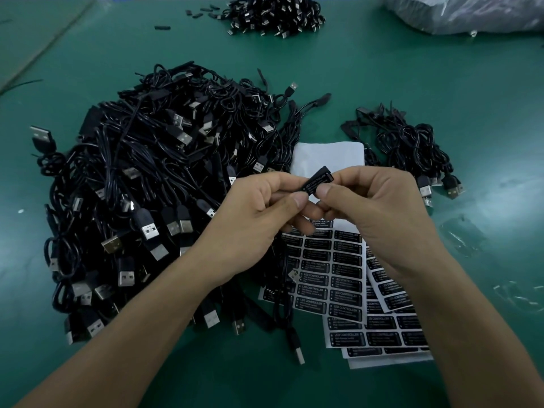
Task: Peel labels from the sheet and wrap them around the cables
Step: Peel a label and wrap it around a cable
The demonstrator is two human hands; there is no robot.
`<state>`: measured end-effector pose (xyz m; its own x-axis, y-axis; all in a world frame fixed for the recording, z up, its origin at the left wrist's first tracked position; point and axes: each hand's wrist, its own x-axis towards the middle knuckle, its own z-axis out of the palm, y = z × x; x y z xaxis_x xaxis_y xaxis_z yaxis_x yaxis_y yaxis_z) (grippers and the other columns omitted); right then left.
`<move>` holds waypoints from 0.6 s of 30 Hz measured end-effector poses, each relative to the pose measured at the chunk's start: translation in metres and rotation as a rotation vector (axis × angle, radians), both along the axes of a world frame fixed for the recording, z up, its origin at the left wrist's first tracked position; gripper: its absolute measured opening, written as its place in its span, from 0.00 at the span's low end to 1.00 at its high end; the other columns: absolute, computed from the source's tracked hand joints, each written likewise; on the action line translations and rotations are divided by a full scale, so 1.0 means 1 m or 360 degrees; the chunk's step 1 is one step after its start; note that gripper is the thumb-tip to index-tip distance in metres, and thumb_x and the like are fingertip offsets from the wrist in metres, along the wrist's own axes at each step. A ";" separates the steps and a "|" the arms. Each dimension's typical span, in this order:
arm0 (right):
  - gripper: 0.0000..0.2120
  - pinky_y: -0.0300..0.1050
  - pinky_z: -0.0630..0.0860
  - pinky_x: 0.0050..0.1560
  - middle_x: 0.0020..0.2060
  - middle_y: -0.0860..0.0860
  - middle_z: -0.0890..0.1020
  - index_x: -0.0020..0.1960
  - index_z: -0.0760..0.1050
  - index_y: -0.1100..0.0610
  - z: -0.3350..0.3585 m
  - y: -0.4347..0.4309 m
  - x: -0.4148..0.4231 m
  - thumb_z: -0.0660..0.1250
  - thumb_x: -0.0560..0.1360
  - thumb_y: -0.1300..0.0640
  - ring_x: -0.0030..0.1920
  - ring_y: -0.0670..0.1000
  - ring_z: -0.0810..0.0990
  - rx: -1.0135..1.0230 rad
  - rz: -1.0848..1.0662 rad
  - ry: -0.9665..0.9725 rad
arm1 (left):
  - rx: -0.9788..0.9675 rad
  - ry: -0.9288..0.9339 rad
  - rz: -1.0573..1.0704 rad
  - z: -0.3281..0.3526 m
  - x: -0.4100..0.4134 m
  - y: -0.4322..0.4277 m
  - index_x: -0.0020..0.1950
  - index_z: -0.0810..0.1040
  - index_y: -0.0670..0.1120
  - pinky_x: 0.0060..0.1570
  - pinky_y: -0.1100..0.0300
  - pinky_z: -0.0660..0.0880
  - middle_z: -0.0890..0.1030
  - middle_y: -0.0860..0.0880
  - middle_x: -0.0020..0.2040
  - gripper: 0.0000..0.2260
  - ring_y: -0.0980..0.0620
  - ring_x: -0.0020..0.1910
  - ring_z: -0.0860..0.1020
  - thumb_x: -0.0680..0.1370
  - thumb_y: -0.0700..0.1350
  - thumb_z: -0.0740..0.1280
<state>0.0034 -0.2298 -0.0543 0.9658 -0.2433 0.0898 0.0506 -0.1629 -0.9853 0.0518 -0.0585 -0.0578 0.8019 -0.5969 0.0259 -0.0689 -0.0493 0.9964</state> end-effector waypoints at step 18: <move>0.06 0.41 0.82 0.39 0.30 0.52 0.84 0.39 0.82 0.58 0.003 0.001 -0.002 0.73 0.74 0.64 0.33 0.48 0.82 -0.0040 -0.0010 0.0031 | -0.0071 0.0025 -0.0003 -0.001 -0.001 -0.001 0.52 0.80 0.44 0.37 0.70 0.76 0.86 0.49 0.39 0.08 0.57 0.35 0.83 0.82 0.35 0.63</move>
<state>0.0019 -0.2288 -0.0513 0.9658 -0.2475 0.0776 0.0306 -0.1881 -0.9817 0.0510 -0.0597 -0.0586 0.8011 -0.5971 0.0400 -0.0534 -0.0048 0.9986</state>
